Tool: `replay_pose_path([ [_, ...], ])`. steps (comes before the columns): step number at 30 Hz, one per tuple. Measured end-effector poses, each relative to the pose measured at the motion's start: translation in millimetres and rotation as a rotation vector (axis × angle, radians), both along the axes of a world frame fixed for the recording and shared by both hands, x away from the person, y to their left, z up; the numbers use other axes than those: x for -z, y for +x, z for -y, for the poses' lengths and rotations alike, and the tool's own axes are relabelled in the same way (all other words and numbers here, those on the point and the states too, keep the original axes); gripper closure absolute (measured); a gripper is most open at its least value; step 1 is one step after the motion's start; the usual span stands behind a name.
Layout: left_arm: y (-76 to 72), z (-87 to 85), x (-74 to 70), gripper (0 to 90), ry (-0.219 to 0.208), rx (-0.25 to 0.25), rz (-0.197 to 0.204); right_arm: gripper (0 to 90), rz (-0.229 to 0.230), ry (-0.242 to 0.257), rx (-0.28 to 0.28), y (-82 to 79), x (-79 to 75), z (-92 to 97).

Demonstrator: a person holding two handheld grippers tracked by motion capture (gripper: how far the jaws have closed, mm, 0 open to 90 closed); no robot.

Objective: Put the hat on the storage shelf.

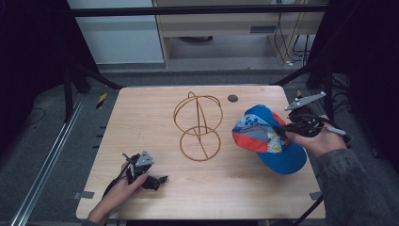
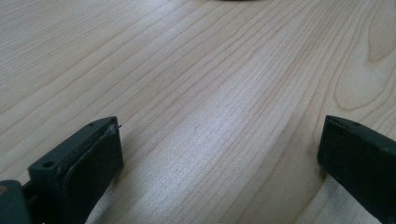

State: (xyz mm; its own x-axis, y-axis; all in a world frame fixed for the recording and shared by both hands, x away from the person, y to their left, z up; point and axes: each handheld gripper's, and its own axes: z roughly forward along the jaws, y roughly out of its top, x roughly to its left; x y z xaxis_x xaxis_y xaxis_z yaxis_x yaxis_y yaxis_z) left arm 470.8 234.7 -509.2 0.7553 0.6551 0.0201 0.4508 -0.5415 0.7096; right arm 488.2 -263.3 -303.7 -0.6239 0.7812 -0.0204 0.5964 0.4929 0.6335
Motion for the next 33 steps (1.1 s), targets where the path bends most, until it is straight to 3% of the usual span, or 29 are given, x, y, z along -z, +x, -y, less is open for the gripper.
replay_pose_path([
  [16, -0.3, -0.1, -0.1, 0.0, 0.001, -0.003, 0.000, 88.7, 0.035, 0.024, 0.003, -4.7, -23.8, 4.9],
  [26, -0.3, -0.2, -0.2, 0.0, 0.001, -0.002, -0.002, 88.8, 0.099, 0.035, -0.020, -8.5, -51.6, 1.1],
  [33, -0.3, -0.2, -0.3, 0.0, 0.002, -0.002, -0.002, 88.8, 0.112, 0.048, -0.020, -10.8, -56.1, 1.7],
])
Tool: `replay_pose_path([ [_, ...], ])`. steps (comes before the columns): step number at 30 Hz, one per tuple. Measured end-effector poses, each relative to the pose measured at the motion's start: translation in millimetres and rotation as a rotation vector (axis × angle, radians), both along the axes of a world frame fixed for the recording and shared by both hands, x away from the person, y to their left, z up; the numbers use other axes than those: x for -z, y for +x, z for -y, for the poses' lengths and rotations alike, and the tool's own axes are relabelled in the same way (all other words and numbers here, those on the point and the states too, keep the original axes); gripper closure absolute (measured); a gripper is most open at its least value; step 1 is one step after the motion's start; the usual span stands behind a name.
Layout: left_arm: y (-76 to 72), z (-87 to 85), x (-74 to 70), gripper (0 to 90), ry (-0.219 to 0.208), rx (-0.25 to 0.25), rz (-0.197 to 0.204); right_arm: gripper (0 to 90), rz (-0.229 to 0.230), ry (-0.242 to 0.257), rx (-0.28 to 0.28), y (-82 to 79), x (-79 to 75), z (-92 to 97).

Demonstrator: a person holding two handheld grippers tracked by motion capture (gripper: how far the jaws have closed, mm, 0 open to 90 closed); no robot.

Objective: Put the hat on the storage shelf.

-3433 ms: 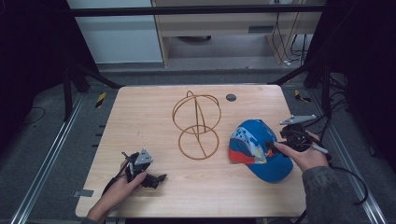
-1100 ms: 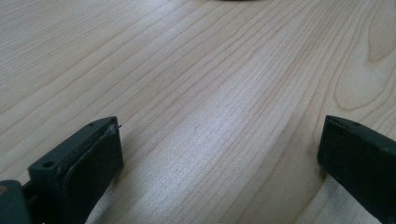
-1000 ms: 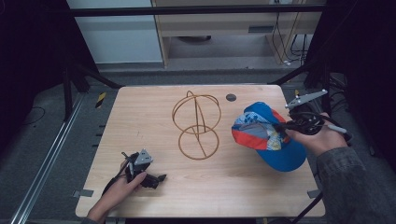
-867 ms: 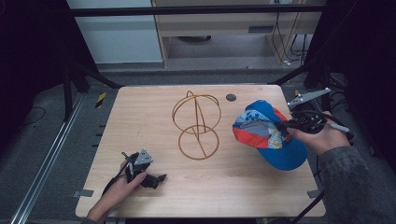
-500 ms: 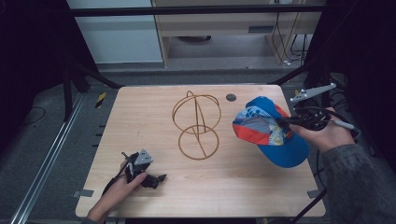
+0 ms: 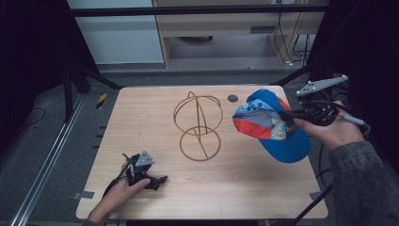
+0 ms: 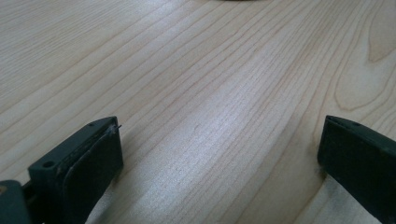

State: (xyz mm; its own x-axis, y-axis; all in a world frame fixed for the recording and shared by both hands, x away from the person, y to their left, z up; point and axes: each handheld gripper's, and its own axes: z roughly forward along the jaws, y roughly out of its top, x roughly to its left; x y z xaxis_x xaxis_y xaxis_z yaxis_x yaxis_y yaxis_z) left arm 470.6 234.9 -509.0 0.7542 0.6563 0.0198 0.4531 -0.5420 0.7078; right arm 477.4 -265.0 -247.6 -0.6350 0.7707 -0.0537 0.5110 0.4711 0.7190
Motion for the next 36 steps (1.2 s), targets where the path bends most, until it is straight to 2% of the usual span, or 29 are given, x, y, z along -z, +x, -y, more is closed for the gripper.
replay_pose_path([
  [9, -0.1, 0.0, 0.0, 0.0, 0.000, -0.001, 0.000, 88.8, 0.012, 0.011, -0.010, 1.9, -5.5, -3.3],
  [19, -0.3, 0.2, 0.0, 0.0, 0.000, -0.004, 0.000, 89.0, 0.037, 0.045, -0.013, 4.7, -14.0, -9.8],
  [36, -0.4, 0.2, 0.0, 0.0, 0.001, -0.005, 0.000, 89.0, 0.086, 0.052, -0.048, 13.0, -44.7, -29.4],
])
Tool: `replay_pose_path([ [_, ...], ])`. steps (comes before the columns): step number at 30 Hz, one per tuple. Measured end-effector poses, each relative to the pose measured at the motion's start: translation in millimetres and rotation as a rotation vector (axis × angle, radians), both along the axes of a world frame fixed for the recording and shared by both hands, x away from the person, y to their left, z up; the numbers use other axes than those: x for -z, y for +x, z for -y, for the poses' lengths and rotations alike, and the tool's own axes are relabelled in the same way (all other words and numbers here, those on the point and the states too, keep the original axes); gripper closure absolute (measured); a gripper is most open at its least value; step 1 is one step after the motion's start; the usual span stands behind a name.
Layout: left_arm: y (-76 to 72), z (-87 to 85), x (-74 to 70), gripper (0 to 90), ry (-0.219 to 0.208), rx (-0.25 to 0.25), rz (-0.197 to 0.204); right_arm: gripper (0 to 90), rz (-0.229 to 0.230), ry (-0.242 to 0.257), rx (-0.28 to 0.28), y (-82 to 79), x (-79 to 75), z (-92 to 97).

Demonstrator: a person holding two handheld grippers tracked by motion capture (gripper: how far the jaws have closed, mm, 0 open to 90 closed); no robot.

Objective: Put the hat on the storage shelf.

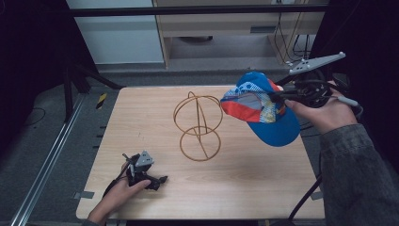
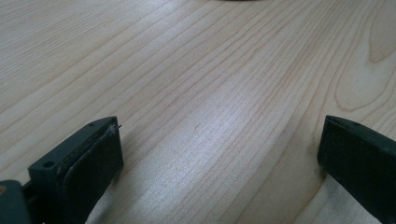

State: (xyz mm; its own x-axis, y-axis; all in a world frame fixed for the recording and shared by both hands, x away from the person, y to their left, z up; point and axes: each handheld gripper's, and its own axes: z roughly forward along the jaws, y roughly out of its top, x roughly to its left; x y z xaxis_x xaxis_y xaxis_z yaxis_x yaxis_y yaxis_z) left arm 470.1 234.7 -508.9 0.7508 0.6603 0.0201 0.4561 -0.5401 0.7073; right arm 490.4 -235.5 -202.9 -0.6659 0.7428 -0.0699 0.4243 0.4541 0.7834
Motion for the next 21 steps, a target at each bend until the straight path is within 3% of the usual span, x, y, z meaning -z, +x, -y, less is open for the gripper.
replay_pose_path([
  [8, -0.1, 0.0, 0.0, 0.0, 0.000, -0.001, 0.000, 89.1, 0.010, 0.009, -0.026, 10.4, -14.1, -19.0],
  [21, -0.1, 0.1, 0.0, 0.0, 0.000, -0.001, 0.000, 89.0, 0.015, -0.034, -0.082, 24.4, -26.0, -56.8],
])
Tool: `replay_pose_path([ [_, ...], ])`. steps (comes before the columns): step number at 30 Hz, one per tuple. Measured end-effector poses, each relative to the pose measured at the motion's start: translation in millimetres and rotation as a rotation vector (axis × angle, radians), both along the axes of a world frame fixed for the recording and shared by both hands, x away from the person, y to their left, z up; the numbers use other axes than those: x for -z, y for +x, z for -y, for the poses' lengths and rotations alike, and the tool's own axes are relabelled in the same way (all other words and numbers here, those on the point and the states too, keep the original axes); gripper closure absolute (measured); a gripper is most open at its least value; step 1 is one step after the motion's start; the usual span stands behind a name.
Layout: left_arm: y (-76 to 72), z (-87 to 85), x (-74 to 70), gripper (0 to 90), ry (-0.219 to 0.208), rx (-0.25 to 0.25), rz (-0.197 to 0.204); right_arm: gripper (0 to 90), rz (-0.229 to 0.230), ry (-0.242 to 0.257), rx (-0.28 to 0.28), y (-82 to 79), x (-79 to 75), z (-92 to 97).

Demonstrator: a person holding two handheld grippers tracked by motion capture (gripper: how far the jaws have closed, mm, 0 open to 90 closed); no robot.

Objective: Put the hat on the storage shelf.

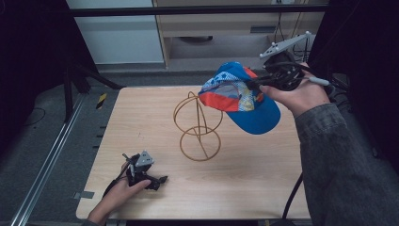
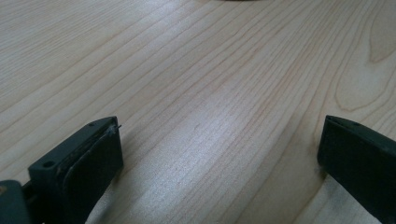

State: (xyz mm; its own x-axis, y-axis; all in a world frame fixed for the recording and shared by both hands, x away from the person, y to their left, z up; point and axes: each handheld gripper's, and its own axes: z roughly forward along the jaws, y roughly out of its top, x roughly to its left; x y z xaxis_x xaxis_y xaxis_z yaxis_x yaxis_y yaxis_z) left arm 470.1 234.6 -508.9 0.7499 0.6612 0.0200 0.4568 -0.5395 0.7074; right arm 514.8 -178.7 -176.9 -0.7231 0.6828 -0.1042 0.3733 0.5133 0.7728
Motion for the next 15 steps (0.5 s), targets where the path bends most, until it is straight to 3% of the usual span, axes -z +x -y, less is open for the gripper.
replay_pose_path([
  [6, 0.2, 0.1, 0.0, 0.0, -0.001, 0.002, -0.001, 89.0, 0.005, -0.012, -0.020, 4.9, -9.8, -15.4],
  [15, 0.3, 0.0, 0.0, 0.0, 0.000, 0.002, 0.000, 89.0, -0.008, -0.020, -0.047, 14.3, -10.4, -38.6],
])
